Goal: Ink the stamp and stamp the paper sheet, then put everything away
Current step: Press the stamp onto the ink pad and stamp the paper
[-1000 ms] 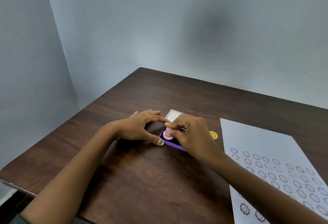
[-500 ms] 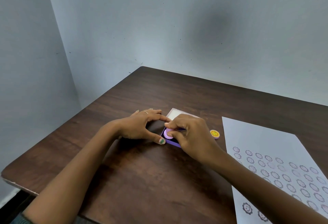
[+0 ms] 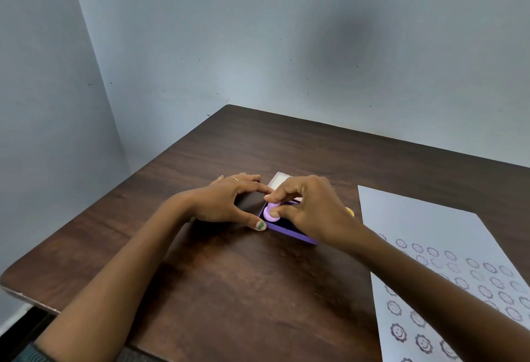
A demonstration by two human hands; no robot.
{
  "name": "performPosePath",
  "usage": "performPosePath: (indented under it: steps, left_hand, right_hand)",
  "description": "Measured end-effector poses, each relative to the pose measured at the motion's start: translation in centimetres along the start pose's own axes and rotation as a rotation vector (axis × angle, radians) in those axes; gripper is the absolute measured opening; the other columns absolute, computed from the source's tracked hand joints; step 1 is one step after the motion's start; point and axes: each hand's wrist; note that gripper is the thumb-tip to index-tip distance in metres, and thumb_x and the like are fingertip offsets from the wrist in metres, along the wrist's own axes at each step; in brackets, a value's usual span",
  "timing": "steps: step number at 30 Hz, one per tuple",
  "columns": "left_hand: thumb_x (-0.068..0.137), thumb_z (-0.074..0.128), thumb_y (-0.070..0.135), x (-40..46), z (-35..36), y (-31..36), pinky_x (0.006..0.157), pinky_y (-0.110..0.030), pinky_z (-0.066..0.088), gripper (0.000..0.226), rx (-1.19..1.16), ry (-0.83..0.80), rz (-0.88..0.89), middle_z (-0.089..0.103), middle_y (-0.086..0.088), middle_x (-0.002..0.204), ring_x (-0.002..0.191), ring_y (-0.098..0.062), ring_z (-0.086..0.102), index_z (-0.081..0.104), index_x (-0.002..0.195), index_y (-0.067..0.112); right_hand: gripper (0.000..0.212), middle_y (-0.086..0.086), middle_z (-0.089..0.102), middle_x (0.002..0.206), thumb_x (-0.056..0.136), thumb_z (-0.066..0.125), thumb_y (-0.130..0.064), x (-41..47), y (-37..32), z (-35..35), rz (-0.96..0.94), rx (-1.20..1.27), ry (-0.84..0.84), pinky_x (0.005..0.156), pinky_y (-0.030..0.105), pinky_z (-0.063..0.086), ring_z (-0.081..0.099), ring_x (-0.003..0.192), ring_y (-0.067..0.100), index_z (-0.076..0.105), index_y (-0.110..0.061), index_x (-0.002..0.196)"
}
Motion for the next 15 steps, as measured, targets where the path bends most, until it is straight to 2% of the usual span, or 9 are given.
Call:
performPosePath:
  steps: [6,11,15]
  left_hand:
    - [0.074,0.073,0.048,-0.09,0.07,0.01,0.116,-0.04,0.003,0.068,-0.013,0.001,-0.002,0.016,0.008,0.158,0.143,-0.006,0.005,0.039,0.133,0.05]
    - [0.074,0.072,0.047,-0.09,0.04,0.11,0.117,-0.042,0.003,0.068,0.003,-0.002,-0.004,0.016,0.007,0.158,0.144,-0.009,0.004,0.038,0.134,0.048]
    - [0.075,0.072,0.046,-0.16,0.04,0.21,0.118,-0.042,0.003,0.068,-0.001,0.003,-0.003,0.016,0.007,0.158,0.144,-0.009,0.005,0.039,0.134,0.047]
  right_hand:
    - [0.02,0.005,0.075,0.085,0.064,0.081,-0.012,-0.18,-0.27,0.48,0.018,-0.106,0.081,0.061,-0.001,0.037,0.056,0.063,0.002,0.074,-0.009,0.082]
    - [0.021,0.007,0.075,0.089,0.068,0.077,-0.01,-0.12,-0.58,0.48,-0.003,-0.137,0.044,0.066,0.008,0.04,0.06,0.071,0.008,0.073,-0.008,0.088]
    - [0.02,0.007,0.075,0.087,0.066,0.078,-0.008,-0.16,-0.63,0.51,0.027,-0.114,0.063,0.061,-0.001,0.035,0.054,0.065,0.003,0.074,-0.008,0.085]
Point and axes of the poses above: each hand's wrist, its own x-axis towards the middle knuckle, its own z-axis out of the palm, y = z × x
